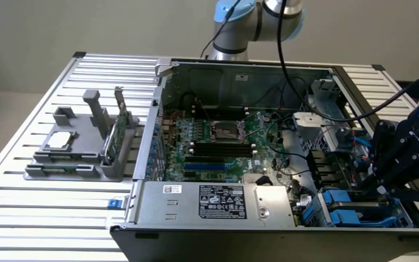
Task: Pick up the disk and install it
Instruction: 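Insert the first disk wire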
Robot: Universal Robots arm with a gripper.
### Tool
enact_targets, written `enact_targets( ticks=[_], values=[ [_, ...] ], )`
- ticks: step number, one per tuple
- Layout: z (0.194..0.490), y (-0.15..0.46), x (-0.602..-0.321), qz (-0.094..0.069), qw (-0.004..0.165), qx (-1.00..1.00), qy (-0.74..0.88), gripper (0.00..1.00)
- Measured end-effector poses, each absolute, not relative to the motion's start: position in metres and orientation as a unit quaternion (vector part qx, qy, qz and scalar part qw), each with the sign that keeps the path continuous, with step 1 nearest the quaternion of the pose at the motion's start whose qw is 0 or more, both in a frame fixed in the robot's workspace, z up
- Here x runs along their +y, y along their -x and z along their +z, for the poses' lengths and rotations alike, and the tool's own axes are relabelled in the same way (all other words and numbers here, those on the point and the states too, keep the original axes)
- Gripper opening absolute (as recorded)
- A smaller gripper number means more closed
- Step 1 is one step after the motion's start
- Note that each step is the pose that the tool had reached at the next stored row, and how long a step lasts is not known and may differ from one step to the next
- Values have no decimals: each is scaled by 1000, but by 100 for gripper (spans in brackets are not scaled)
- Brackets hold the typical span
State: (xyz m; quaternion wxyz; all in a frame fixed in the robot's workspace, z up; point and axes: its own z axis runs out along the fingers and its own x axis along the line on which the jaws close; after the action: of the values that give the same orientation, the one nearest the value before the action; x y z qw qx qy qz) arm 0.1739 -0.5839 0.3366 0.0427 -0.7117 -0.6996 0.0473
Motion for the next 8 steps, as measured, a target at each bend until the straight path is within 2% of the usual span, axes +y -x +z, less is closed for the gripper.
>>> enact_targets(
  ticks=[8],
  values=[
    [336, -174, -576, 59, 30, -695, 716, 17]
  ],
)
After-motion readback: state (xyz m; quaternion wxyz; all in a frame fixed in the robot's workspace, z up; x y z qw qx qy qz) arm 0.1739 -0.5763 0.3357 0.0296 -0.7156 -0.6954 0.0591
